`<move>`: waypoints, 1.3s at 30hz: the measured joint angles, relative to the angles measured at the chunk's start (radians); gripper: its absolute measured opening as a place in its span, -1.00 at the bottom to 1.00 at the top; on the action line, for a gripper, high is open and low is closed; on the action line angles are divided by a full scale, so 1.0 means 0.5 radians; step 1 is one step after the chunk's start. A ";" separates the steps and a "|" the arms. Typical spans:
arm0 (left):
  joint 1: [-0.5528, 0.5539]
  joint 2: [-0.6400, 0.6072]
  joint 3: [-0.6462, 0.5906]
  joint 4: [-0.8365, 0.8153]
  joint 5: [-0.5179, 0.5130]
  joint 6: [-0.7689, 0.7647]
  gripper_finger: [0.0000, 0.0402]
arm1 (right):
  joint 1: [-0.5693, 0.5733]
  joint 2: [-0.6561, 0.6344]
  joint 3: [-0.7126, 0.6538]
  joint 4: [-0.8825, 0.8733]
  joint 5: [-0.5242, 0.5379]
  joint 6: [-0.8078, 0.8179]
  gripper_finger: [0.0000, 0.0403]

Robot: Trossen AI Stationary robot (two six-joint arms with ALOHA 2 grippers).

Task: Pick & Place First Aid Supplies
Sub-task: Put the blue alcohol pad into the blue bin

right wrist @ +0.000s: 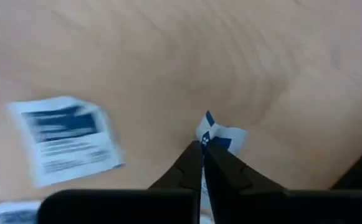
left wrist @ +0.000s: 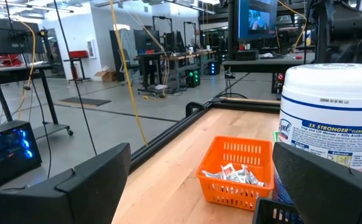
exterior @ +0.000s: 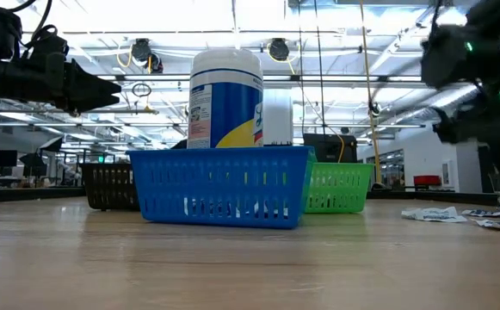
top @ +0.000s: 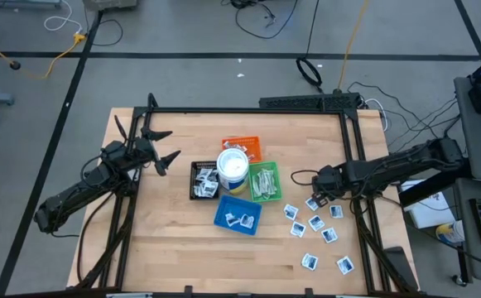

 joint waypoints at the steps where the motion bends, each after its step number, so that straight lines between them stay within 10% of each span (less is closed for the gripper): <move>1: 0.000 0.000 0.000 0.000 0.000 0.000 0.98 | 0.000 -0.002 0.049 -0.040 -0.001 0.005 -0.98; 39: 0.000 0.000 0.000 0.000 0.000 0.000 0.98 | 0.244 1.697 2.374 -0.284 -0.047 0.046 -1.00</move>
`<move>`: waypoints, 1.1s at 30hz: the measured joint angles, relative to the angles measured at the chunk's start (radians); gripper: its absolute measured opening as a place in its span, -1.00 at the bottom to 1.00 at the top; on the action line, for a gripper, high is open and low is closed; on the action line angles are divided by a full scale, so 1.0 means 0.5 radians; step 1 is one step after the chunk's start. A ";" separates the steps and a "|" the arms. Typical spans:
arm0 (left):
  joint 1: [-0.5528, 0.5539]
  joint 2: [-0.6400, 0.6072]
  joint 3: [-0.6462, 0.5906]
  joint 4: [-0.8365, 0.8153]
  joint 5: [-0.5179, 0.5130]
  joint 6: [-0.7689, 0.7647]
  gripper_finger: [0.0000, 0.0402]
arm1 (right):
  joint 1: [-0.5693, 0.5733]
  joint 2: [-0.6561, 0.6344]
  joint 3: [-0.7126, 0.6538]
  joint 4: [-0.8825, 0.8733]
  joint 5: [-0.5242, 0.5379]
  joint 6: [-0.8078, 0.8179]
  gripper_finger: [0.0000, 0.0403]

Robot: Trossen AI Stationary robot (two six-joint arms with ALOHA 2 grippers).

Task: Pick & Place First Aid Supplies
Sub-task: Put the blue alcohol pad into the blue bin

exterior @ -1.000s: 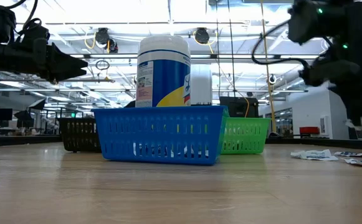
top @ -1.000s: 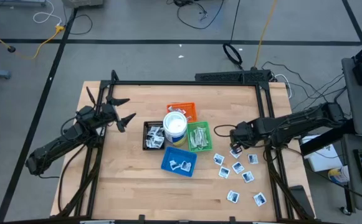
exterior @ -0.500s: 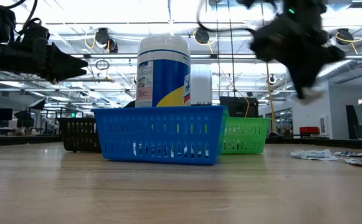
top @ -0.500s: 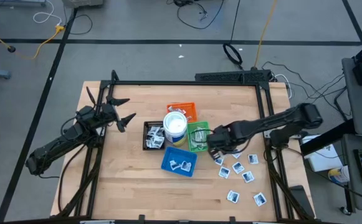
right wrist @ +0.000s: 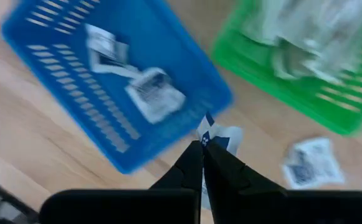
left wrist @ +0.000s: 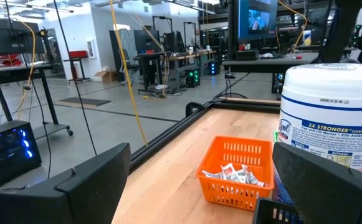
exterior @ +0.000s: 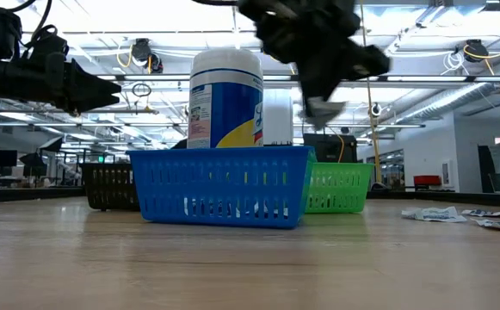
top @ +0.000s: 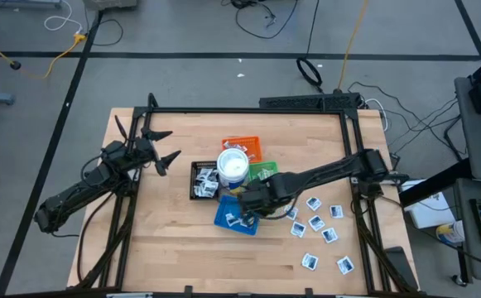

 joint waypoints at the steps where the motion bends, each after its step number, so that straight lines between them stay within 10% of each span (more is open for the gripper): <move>1: 0.000 0.000 0.000 0.000 0.000 0.000 0.98 | 0.000 0.040 0.047 0.018 0.000 -0.010 -1.00; 25: 0.000 0.000 0.000 0.000 0.000 0.000 0.98 | 0.006 0.378 0.247 0.271 0.057 -0.237 -0.95; 33: 0.000 0.000 -0.001 0.000 0.000 0.000 0.98 | 0.008 0.377 0.247 0.276 0.015 -0.250 -0.51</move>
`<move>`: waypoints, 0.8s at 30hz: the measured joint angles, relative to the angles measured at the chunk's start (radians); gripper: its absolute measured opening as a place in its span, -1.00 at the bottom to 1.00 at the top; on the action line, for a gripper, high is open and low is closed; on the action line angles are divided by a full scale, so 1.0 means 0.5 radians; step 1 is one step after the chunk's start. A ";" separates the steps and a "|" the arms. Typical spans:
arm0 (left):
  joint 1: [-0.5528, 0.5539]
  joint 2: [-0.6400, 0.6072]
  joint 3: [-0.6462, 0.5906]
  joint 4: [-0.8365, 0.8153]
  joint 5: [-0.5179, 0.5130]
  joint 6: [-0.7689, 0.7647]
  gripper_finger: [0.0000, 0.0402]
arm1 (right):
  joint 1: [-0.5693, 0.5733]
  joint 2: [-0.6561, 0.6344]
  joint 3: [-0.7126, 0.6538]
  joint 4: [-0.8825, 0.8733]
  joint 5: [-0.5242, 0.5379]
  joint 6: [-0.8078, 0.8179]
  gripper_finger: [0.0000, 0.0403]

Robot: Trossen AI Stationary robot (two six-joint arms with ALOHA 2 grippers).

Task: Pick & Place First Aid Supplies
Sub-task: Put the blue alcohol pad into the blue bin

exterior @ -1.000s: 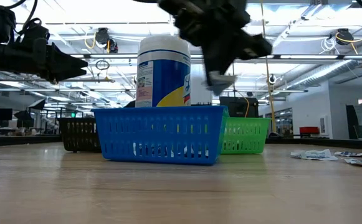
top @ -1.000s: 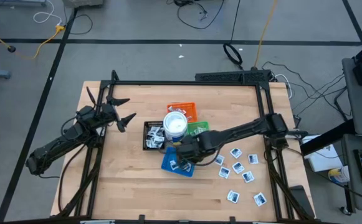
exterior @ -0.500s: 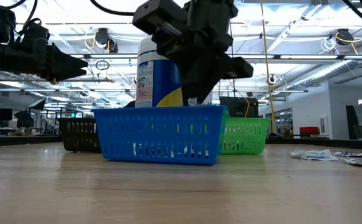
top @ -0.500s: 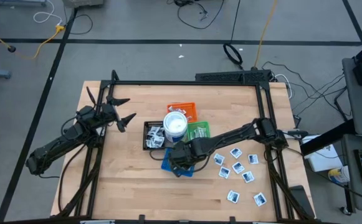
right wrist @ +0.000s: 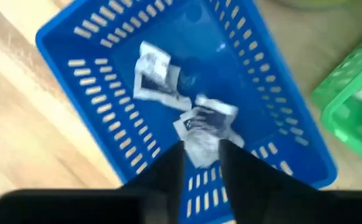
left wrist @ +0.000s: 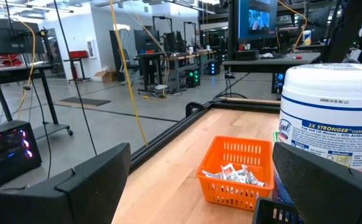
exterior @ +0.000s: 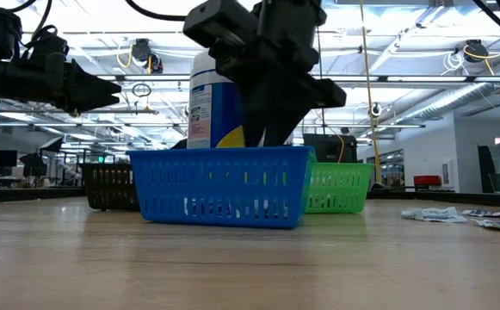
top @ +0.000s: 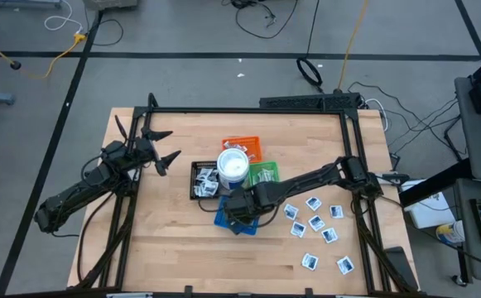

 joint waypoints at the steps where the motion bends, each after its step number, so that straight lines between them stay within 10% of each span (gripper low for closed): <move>1: 0.000 0.000 0.001 0.000 0.000 0.000 0.98 | -0.001 0.000 0.000 0.004 0.022 0.000 -0.43; 24: -0.001 -0.001 0.001 -0.001 0.000 0.000 0.98 | 0.030 -0.378 -0.342 -0.246 0.203 0.507 -0.32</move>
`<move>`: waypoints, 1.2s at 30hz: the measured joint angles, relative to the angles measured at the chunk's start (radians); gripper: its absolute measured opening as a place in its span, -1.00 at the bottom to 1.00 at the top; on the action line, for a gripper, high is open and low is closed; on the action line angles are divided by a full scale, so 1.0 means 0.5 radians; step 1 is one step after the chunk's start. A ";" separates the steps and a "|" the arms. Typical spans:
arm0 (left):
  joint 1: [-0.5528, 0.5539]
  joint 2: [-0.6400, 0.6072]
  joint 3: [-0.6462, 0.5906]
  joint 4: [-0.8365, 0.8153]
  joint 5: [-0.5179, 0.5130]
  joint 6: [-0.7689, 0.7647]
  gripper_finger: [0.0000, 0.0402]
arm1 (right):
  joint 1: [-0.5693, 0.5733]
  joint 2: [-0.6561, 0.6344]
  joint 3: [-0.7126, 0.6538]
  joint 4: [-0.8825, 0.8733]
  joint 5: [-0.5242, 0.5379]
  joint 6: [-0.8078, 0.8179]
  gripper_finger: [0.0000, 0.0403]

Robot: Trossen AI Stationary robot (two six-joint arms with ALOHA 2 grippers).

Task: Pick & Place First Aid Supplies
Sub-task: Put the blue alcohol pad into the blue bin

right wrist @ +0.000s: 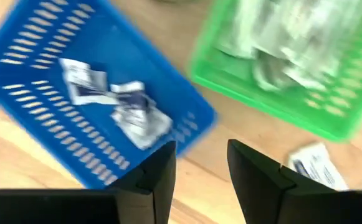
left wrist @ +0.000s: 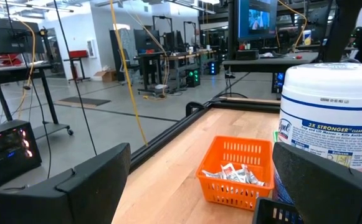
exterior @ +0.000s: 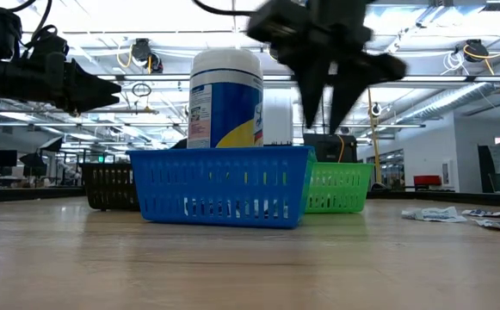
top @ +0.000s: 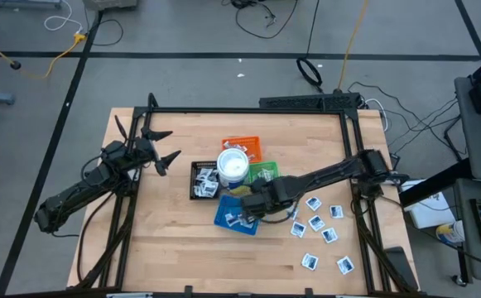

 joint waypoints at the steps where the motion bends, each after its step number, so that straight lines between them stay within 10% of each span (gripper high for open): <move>1: 0.001 0.001 -0.001 -0.001 0.000 0.000 0.98 | 0.009 -0.054 -0.077 0.005 0.004 0.036 -0.32; 20: 0.001 0.001 -0.001 0.000 0.000 0.000 0.98 | 0.136 -0.976 -1.360 -0.027 0.046 0.587 -0.32; 36: 0.001 0.001 0.000 0.001 0.000 0.000 0.98 | 0.304 -1.319 -1.878 -0.011 -0.179 0.969 -0.32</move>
